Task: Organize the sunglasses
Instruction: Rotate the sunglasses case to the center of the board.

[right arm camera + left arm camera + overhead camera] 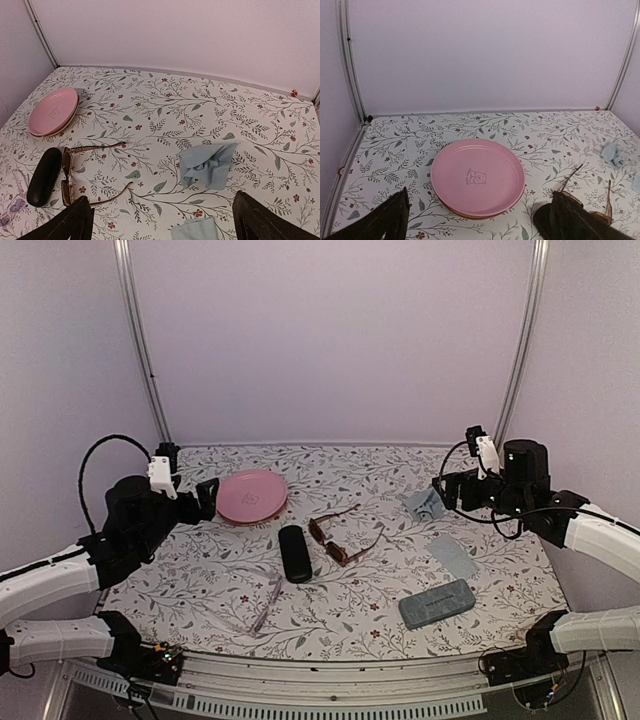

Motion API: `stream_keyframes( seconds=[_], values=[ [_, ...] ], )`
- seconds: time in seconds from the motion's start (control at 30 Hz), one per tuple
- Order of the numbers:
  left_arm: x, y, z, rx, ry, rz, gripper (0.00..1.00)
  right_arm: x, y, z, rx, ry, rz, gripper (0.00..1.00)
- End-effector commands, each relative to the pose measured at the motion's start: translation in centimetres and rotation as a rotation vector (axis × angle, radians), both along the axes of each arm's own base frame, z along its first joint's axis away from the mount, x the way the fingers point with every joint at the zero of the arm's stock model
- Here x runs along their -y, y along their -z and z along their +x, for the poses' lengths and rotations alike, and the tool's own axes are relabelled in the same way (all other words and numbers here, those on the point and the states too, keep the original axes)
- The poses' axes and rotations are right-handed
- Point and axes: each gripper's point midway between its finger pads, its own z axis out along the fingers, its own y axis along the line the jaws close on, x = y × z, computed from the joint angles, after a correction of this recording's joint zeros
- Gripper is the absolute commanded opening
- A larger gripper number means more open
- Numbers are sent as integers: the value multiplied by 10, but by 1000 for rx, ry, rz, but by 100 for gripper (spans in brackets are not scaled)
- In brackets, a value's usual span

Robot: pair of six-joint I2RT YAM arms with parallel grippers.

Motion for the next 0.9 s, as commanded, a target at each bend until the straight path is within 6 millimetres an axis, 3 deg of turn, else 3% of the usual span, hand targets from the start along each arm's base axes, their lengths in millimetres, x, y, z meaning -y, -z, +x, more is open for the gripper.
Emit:
stream_keyframes(
  seconds=[0.0, 0.47, 0.67, 0.87],
  values=[
    [-5, -3, 1, 19, -21, -10, 99, -4, -5, 1, 13, -12, 9, 99],
    [-5, -2, 0, 22, -31, -25, 99, 1, -2, 2, -22, 25, -3, 99],
    [-7, -3, -1, 24, -37, -25, 99, 12, 17, -1, -144, 94, -36, 99],
    [-9, -1, -2, 27, -47, -36, 99, 24, 55, -26, -322, 205, -41, 99]
  ],
)
